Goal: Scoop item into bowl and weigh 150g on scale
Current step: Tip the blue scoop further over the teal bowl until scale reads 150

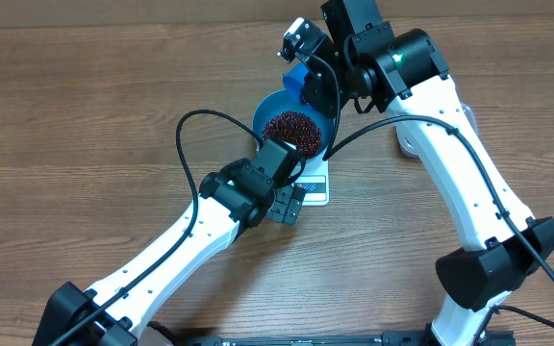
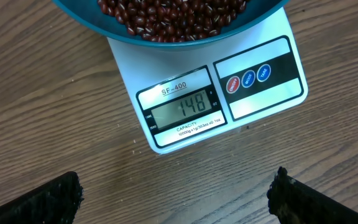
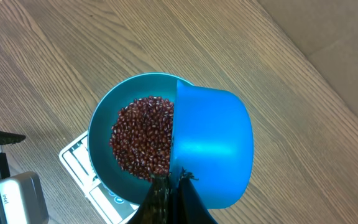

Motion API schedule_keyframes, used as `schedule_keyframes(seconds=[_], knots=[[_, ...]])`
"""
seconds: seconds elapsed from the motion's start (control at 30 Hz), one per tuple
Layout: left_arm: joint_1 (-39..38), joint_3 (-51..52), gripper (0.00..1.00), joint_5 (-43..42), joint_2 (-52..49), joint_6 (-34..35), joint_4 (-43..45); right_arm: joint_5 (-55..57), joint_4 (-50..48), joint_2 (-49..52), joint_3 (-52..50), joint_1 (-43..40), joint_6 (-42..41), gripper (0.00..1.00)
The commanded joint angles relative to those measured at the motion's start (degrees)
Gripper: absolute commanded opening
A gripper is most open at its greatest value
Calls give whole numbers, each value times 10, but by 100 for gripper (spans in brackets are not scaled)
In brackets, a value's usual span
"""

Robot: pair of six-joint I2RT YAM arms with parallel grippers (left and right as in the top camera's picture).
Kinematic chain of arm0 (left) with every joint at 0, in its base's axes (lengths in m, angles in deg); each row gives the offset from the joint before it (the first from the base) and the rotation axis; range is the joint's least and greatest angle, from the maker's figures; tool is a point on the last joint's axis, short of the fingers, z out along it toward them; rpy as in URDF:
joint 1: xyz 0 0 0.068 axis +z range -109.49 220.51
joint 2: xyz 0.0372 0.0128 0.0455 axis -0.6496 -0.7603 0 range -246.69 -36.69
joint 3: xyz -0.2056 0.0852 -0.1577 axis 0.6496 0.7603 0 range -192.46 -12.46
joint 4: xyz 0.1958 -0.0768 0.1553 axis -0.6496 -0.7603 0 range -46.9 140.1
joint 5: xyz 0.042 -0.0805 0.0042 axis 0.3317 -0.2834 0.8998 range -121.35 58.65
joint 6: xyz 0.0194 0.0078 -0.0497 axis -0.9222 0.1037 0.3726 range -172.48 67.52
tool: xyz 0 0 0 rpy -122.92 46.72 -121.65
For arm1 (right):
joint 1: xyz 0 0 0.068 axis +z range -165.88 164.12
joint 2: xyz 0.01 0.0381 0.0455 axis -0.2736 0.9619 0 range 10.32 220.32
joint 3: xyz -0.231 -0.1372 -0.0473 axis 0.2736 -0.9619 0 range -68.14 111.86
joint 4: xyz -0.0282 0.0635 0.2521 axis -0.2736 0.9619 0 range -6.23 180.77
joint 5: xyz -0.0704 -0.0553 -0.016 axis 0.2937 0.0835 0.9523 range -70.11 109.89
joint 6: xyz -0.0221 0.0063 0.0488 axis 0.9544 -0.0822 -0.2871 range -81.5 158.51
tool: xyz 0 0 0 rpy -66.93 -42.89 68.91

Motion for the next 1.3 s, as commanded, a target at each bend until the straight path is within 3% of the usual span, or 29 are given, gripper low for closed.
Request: schedule_keyframes(seconds=[0.0,0.57,1.27], knots=[[2,4,99,3,-3,-8,1,3,-4,-15,16,3,3,4],[2,4,99,3,-3,-8,1,54,7,-13,15,17,17,4],[2,4,100,3,-3,-8,1,33,5,-13,15,16,0,4]])
